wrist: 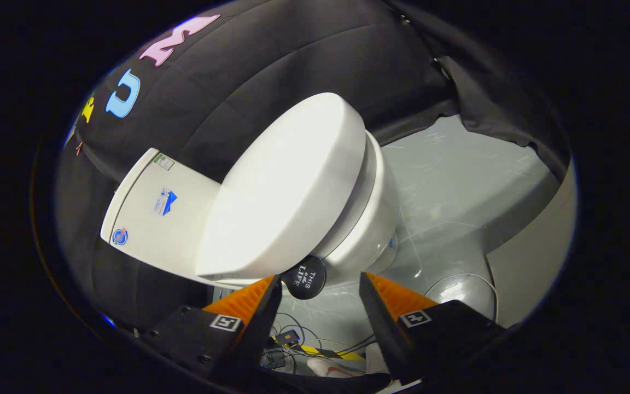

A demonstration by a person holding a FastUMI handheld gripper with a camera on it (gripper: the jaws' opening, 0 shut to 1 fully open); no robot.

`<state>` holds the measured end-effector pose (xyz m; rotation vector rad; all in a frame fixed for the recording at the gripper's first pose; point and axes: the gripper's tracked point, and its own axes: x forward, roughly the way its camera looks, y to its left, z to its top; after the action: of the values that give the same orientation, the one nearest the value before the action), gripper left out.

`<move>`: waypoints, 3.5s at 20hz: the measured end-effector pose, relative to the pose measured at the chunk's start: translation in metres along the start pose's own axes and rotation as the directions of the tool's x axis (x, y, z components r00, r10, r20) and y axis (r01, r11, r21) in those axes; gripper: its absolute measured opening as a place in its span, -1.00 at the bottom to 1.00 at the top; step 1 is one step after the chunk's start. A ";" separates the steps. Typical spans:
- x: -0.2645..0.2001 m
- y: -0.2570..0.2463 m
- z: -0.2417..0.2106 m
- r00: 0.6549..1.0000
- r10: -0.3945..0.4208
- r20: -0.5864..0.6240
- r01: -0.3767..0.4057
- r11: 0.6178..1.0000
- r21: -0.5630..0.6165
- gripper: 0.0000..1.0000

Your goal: Open the toilet lid.

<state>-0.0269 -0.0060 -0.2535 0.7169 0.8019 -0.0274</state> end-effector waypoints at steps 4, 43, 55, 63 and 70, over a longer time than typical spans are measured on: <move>0.004 0.005 0.001 0.999 0.036 -0.001 -0.036 0.998 0.051 0.60; 0.007 0.013 0.013 0.990 0.138 -0.004 -0.133 0.961 0.242 -0.90; 0.005 0.017 0.018 0.996 0.092 0.004 -0.091 0.978 0.190 -0.89; -0.004 0.038 0.026 0.996 0.081 0.025 -0.084 0.986 0.141 -0.90; -0.015 0.055 0.036 0.996 0.073 0.054 -0.077 0.993 0.086 -0.90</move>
<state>0.0011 0.0116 -0.1948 0.8266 0.7279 -0.0133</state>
